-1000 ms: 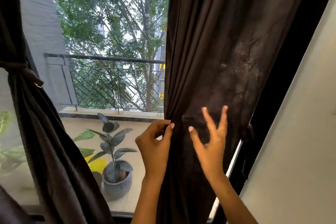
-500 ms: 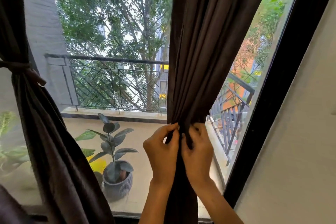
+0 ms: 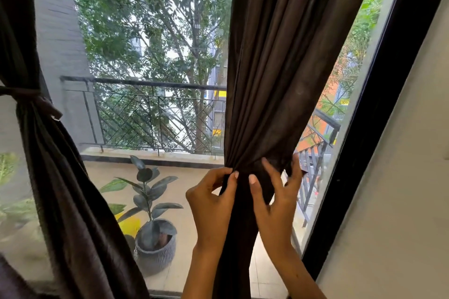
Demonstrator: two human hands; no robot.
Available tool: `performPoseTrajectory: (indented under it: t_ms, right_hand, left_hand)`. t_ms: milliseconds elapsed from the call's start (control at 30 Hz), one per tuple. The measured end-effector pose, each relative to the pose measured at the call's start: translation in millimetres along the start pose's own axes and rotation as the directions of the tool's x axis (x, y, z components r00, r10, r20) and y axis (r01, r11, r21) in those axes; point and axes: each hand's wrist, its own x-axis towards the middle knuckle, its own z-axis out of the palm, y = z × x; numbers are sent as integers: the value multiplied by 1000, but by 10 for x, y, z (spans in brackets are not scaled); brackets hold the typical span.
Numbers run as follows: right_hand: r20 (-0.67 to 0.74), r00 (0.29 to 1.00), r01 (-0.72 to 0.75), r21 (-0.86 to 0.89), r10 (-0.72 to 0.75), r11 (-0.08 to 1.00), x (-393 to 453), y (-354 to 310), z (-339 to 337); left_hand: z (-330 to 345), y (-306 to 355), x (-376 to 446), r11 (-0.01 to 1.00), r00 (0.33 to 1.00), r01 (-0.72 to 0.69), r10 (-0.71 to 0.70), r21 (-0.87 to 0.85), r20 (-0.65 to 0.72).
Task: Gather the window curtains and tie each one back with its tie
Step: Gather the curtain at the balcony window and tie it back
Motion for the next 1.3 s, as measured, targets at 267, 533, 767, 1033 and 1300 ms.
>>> performPoseTrajectory:
  t_ms: [267, 533, 767, 1033, 1300]
  right_hand:
    - [-94, 995, -30, -97, 21, 995, 245, 88, -59]
    - [82, 996, -24, -173, 38, 985, -98, -153, 106]
    - [147, 978, -178, 228, 147, 957, -21, -186, -67]
    - [0, 961, -277, 90, 278, 957, 205, -161, -151]
    - [64, 968, -245, -5, 244, 970, 309, -225, -179]
  left_hand:
    - [-10, -5, 9, 999, 998, 37, -38, -9, -45]
    - [140, 91, -156, 995, 996, -87, 87, 49, 10]
    - [81, 70, -117, 1000, 1000, -19, 19, -8, -3]
    - [76, 54, -95, 1000, 1000, -8, 8, -1, -21]
    - [137, 73, -122, 999, 1000, -25, 24, 39, 18]
